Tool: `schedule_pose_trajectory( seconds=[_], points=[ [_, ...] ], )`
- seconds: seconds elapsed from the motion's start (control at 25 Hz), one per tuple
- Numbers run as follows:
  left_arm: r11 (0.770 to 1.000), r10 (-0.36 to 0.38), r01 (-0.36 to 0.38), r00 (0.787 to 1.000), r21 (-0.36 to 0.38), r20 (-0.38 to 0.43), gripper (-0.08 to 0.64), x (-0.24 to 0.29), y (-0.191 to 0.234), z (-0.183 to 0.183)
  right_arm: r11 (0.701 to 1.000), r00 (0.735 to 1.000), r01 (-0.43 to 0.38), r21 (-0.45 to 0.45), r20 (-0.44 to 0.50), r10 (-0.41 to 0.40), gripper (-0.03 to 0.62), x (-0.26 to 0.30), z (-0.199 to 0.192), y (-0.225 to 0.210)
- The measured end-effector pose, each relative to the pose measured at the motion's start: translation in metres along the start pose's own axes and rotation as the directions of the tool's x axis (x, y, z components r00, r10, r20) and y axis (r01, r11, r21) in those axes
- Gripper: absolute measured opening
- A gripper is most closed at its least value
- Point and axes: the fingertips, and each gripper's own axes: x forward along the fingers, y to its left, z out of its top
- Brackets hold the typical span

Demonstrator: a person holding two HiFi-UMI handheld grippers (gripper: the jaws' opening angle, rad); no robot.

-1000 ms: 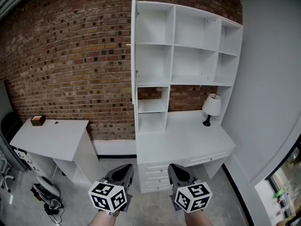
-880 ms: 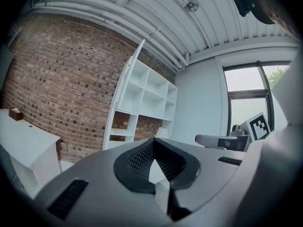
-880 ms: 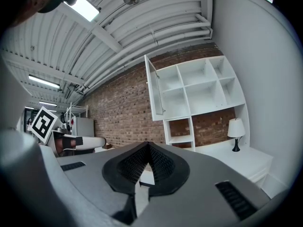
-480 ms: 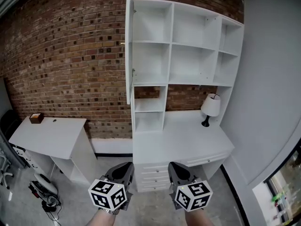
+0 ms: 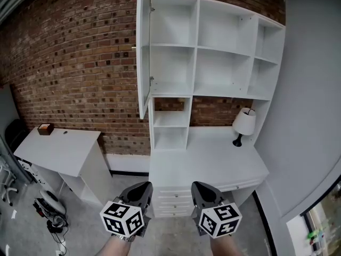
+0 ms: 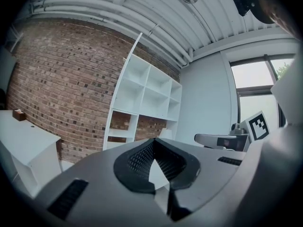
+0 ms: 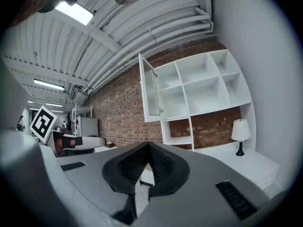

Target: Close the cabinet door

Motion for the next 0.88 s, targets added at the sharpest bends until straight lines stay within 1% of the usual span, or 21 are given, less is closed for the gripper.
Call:
schedule_pose_trajectory(
  seconds=[0.6,0.88],
  points=[
    [0.995,0.103,-0.103,0.995,0.009,-0.005,0.008,0.064,-0.034,-0.010,0.994,0.995,-0.103,0.025,0.005,0.103,0.026,0.015,-0.001,-0.081],
    [0.991,0.133,-0.133,0.991,0.007,-0.015,0.009,0.083,-0.042,-0.015,0.990,0.991,-0.135,0.027,-0.004,0.136,0.026,0.022,-0.001,-0.102]
  ],
)
